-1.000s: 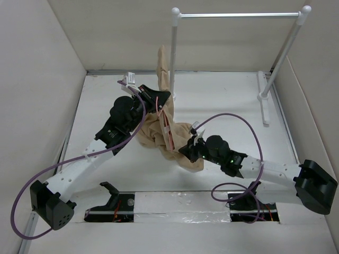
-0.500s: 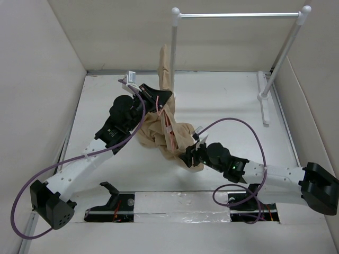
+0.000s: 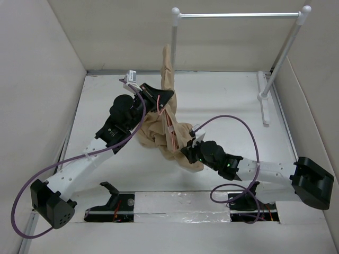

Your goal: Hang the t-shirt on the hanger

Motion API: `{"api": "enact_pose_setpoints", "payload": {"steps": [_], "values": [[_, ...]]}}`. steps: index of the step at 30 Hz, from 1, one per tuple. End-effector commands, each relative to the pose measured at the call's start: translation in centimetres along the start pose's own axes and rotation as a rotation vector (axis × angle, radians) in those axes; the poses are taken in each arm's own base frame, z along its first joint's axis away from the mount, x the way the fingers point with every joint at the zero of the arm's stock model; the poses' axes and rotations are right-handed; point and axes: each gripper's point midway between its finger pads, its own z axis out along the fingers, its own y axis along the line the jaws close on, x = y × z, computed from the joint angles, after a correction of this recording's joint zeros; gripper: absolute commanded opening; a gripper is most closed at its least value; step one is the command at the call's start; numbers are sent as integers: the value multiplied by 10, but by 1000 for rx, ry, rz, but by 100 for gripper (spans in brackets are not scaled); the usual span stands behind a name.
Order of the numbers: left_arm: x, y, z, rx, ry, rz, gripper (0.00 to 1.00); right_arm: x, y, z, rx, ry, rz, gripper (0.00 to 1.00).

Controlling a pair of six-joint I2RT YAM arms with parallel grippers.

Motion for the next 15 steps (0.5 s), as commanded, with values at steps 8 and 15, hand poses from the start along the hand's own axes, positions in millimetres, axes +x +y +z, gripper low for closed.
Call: {"api": "enact_pose_setpoints", "payload": {"steps": [8,15], "values": [[-49,-75,-2,238,-147,-120,0,25,15,5,-20,24,48,0],[-62,-52,15,151,-254,-119,0,19,48,-14,-96,28,44,0]]}}
